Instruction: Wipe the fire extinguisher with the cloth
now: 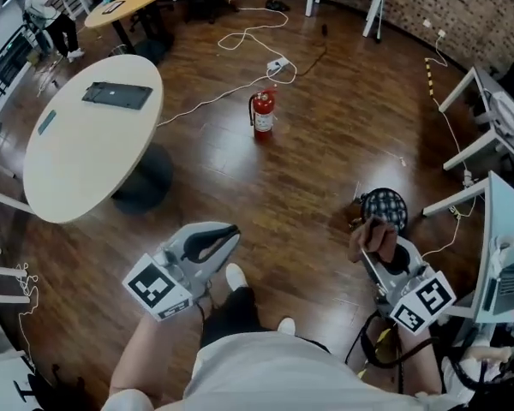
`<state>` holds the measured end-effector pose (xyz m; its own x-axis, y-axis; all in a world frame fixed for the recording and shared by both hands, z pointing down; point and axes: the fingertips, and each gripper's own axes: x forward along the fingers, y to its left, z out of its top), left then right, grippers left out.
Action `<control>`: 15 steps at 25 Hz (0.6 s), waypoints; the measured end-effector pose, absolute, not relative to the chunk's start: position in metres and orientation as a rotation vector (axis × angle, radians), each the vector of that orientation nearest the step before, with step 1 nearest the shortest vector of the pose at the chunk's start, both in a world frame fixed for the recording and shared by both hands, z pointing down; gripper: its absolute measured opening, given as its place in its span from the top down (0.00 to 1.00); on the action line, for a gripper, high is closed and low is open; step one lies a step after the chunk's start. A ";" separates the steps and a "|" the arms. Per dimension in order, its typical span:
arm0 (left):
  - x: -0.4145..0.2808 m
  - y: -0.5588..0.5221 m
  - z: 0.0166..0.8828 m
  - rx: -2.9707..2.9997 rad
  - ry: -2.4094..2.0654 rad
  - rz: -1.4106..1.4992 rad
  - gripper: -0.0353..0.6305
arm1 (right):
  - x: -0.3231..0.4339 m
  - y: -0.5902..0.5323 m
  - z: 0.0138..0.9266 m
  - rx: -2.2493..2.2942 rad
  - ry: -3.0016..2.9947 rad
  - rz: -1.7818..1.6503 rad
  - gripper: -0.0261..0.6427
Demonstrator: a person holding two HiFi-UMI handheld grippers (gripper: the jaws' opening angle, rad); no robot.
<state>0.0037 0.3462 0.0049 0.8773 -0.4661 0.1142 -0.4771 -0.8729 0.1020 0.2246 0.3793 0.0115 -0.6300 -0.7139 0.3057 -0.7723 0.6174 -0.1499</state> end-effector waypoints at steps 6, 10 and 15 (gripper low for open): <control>0.046 0.422 -0.024 2.938 -0.709 0.079 0.92 | 0.265 0.462 -0.017 1.268 -2.622 0.296 0.80; 0.072 0.462 -0.031 2.985 -0.671 0.091 0.92 | 0.288 0.493 -0.026 1.322 -2.650 0.287 0.80; 0.078 0.485 -0.041 2.982 -0.659 0.055 0.92 | 0.291 0.515 -0.040 1.319 -2.674 0.231 0.80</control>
<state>0.0782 0.4854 -0.0408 0.9063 -0.4191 0.0537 -0.4222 -0.9032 0.0774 0.2907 0.5148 -0.0396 -0.6020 -0.7725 0.2021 -0.7957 0.6015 -0.0710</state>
